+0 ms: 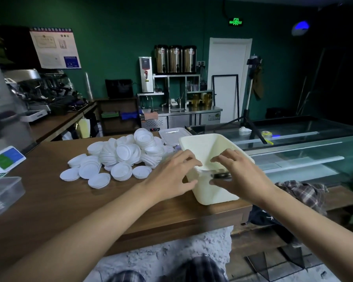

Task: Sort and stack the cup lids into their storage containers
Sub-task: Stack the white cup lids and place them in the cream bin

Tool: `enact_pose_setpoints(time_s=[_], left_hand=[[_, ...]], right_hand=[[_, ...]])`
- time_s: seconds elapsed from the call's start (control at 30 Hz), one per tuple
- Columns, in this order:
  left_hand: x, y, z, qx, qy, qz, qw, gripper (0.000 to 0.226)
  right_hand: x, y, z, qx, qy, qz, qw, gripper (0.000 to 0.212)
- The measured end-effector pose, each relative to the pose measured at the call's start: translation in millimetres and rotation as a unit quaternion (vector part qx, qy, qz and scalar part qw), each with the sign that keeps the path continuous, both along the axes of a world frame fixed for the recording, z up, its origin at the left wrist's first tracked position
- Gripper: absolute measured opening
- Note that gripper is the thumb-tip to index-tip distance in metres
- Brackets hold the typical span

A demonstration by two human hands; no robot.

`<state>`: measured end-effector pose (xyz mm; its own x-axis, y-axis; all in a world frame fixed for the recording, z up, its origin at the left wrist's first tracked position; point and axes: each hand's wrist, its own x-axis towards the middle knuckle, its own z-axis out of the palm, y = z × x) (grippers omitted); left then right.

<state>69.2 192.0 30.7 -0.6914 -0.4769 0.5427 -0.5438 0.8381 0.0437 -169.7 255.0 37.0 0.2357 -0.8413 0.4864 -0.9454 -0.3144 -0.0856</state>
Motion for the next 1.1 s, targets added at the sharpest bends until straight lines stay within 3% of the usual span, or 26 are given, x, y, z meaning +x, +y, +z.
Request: enact_pose_setpoints(time_s=[0.3,0.43,0.6,0.8,0.93,1.1], left_hand=[[136,-26,-30,0.065,0.038,0.151,0.986,0.029],[179,-49,-57,0.094,0.049,0.203,0.973,0.032],[190,-91,-93,0.106,0.07,0.25,0.96,0.034],[181,-145,-126,0.087,0.116,0.302,0.942,0.03],[181,-158,-138,0.056,0.146,0.296,0.942,0.008],[185,-156,-132,0.076,0.149,0.261,0.951,0.015]], right_hand=[[130,-58,-25,0.033,-0.036,0.097,0.994,0.04],[167,-96,-49,0.078,-0.08,0.106,0.988,0.045],[191,-146,-85,0.114,-0.094,0.104,0.983,0.041],[202,-198,-117,0.07,-0.182,0.12,0.973,0.028],[205,-213,-140,0.041,-0.212,0.146,0.965,0.026],[202,-225,-146,0.018,-0.258,0.158,0.953,0.022]])
